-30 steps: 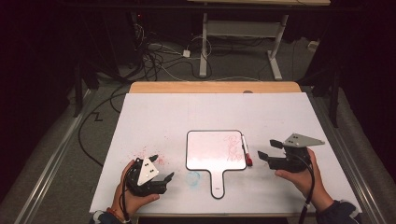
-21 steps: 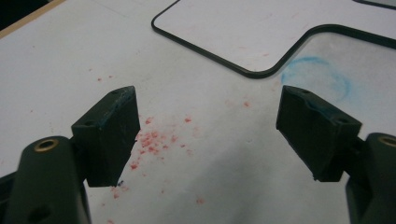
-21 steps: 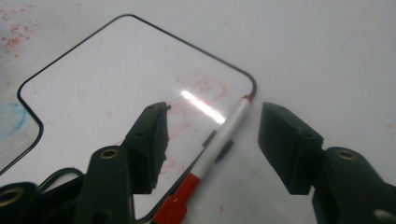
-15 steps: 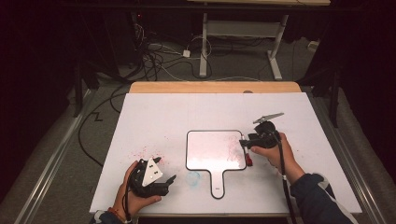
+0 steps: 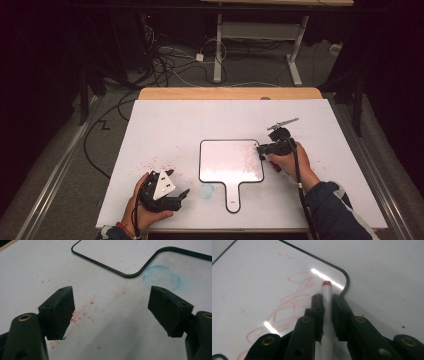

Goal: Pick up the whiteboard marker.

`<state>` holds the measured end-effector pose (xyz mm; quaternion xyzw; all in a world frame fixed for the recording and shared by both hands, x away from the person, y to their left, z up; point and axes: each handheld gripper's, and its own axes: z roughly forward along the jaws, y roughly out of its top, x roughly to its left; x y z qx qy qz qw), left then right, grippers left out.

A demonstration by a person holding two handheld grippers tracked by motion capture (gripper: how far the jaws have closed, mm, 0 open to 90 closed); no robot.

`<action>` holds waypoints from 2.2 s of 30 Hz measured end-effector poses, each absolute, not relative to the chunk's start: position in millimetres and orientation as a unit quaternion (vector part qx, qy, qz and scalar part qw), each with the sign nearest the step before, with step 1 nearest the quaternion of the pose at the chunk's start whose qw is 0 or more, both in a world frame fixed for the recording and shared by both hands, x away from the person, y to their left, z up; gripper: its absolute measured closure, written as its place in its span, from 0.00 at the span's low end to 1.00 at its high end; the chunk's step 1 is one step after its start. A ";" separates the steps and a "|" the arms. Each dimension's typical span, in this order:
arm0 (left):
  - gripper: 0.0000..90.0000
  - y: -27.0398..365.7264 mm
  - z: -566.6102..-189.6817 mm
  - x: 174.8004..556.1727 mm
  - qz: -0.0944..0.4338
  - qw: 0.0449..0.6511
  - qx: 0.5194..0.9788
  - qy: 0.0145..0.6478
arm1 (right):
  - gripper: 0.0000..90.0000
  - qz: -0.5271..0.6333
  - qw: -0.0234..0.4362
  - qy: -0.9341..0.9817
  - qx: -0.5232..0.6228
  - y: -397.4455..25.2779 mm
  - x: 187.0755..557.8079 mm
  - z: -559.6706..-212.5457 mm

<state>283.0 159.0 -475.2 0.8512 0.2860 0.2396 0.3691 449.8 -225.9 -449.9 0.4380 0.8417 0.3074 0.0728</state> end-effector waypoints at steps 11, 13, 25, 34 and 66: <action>0.27 132.0 -452.7 309.7 0.187 0.442 0.822 0.305 | 0.90 0.380 0.109 0.820 0.413 -221.1 433.5 -423.5; 0.28 119.0 -447.0 319.7 0.167 0.466 0.814 0.304 | 0.90 0.407 0.123 0.811 0.402 -213.2 423.4 -413.2; 0.41 30.6 -426.7 359.2 0.080 0.547 0.785 0.280 | 0.91 0.519 0.147 0.767 0.347 -198.1 378.5 -394.0; 0.59 6.6 -432.5 362.0 0.057 0.558 0.783 0.269 | 0.90 0.545 0.157 0.753 0.335 -197.3 358.5 -395.7; 0.87 -9.1 -458.8 373.1 0.096 0.506 0.828 0.220 | 0.61 0.504 0.209 0.778 0.311 -216.0 327.2 -401.8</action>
